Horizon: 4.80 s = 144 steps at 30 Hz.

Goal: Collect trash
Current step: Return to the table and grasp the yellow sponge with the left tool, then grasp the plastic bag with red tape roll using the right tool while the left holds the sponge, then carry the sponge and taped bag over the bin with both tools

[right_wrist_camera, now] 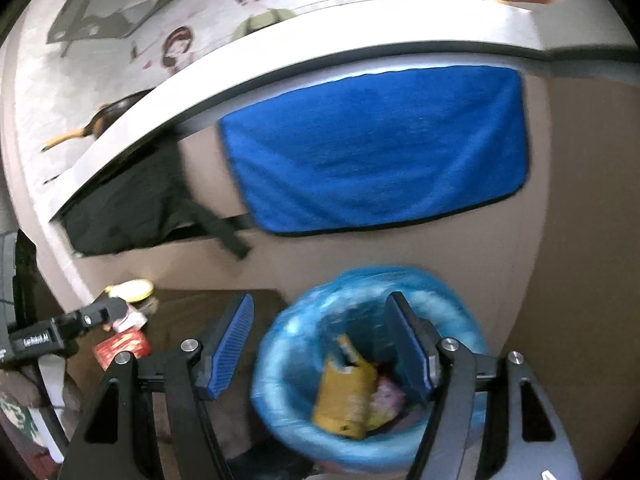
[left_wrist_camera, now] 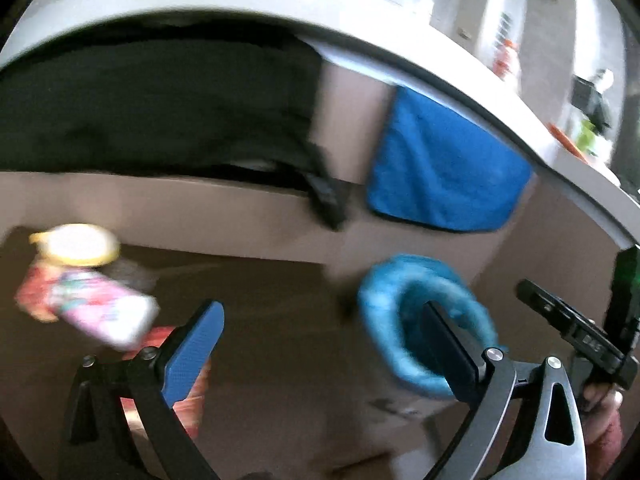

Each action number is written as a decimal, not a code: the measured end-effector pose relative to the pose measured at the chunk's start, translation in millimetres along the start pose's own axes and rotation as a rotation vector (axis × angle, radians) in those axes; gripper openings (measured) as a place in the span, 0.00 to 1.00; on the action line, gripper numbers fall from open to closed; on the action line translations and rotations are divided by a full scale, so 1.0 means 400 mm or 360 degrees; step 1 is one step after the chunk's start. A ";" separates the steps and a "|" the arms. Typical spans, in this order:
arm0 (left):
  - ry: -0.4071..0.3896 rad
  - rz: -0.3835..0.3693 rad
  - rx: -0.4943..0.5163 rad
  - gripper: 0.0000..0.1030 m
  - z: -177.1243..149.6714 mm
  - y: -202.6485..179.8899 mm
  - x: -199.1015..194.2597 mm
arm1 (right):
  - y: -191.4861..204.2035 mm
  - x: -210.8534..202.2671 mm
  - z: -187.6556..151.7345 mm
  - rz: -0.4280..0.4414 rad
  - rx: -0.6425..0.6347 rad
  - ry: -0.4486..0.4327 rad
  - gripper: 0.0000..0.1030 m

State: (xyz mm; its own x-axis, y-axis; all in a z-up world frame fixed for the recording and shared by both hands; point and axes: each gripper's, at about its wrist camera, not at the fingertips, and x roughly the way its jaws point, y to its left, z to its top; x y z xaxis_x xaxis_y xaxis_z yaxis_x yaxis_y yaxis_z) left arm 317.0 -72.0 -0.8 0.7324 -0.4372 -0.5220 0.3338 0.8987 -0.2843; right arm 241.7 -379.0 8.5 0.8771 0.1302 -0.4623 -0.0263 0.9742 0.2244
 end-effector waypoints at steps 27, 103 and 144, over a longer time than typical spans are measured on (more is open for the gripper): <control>0.0235 0.0135 -0.0749 0.68 0.060 0.742 0.095 | 0.515 0.277 -0.057 0.0329 -0.0299 0.0431 0.64; -0.0008 0.0257 -0.0626 0.13 -0.049 0.714 -0.194 | 0.814 0.517 -0.038 0.0689 -0.0930 0.0789 0.49; -0.0264 -0.0042 0.0089 0.13 0.017 -0.135 -0.217 | 0.263 -0.079 0.111 0.0245 -0.0404 0.0023 0.49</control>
State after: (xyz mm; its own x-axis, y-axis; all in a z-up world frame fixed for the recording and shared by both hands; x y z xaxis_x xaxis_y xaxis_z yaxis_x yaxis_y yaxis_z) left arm 239.6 -82.4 65.3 0.8092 -0.4531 -0.3740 0.3833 0.8896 -0.2484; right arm 232.3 -288.9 84.7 0.8467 0.2808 -0.4519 -0.2793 0.9575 0.0717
